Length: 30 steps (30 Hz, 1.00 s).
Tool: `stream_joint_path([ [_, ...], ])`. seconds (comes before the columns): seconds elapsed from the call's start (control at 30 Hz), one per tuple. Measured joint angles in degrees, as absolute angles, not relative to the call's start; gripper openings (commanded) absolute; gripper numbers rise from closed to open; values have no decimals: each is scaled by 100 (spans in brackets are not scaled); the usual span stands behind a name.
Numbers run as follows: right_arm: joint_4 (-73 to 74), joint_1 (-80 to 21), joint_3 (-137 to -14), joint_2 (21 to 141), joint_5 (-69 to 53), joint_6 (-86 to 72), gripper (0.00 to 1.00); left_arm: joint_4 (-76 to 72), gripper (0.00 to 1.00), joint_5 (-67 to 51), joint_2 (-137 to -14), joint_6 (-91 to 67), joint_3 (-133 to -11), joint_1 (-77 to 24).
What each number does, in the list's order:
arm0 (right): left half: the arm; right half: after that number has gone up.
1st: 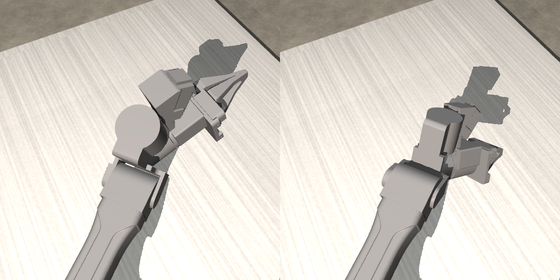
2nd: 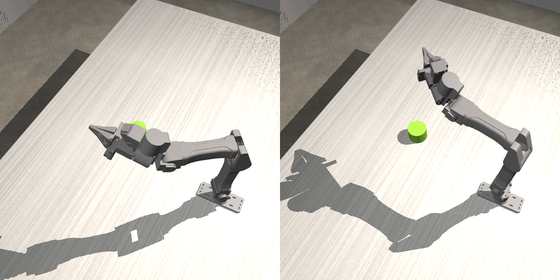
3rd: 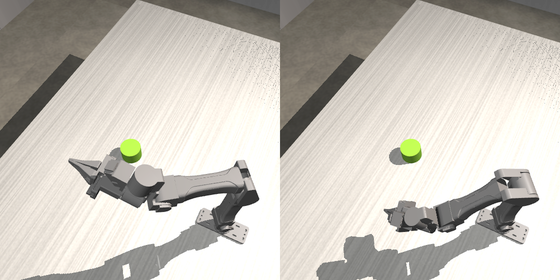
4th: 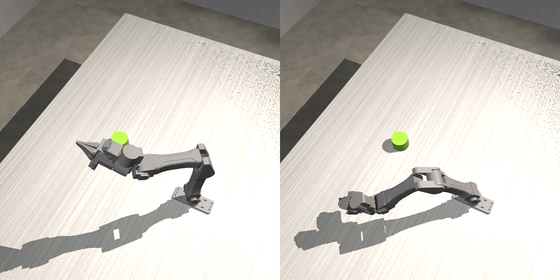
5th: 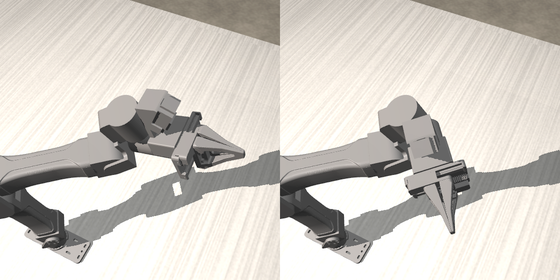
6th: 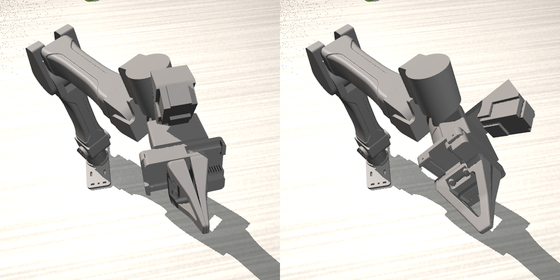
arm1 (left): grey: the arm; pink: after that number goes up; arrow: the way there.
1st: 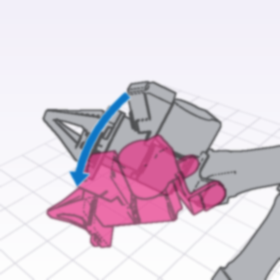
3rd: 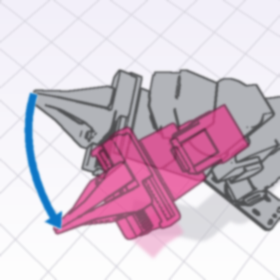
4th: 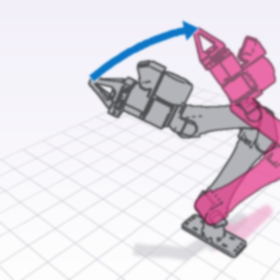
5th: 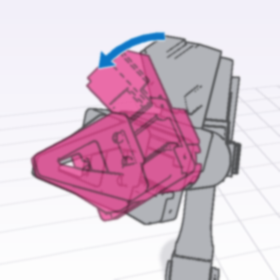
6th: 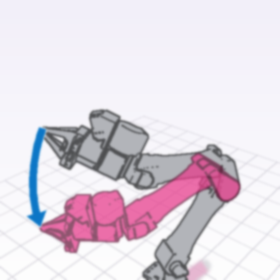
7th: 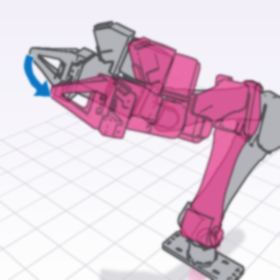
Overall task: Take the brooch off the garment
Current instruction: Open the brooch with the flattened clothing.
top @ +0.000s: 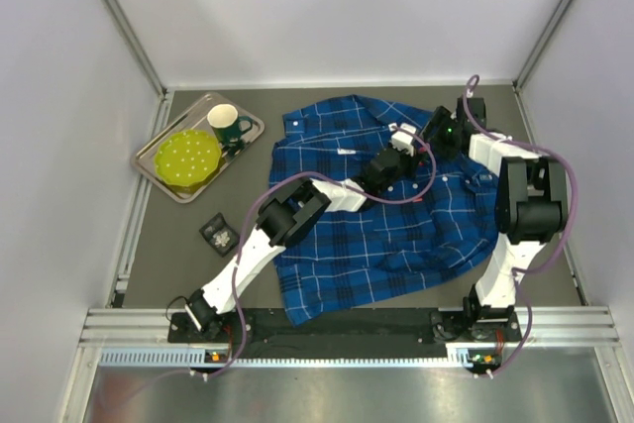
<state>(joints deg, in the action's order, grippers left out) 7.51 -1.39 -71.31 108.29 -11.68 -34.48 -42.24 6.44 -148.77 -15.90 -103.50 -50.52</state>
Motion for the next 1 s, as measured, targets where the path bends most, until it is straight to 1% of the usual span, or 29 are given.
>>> stream_joint_path([
  [0.37,733,-139,-7013,10582,-1098,-3446,70,-4237,0,694,-14877,-1503,-10353,-5072],
  [1.0,668,-137,-6973,10584,-1188,-3500,69,-4316,0,864,-14877,-1400,-10337,-5107],
])
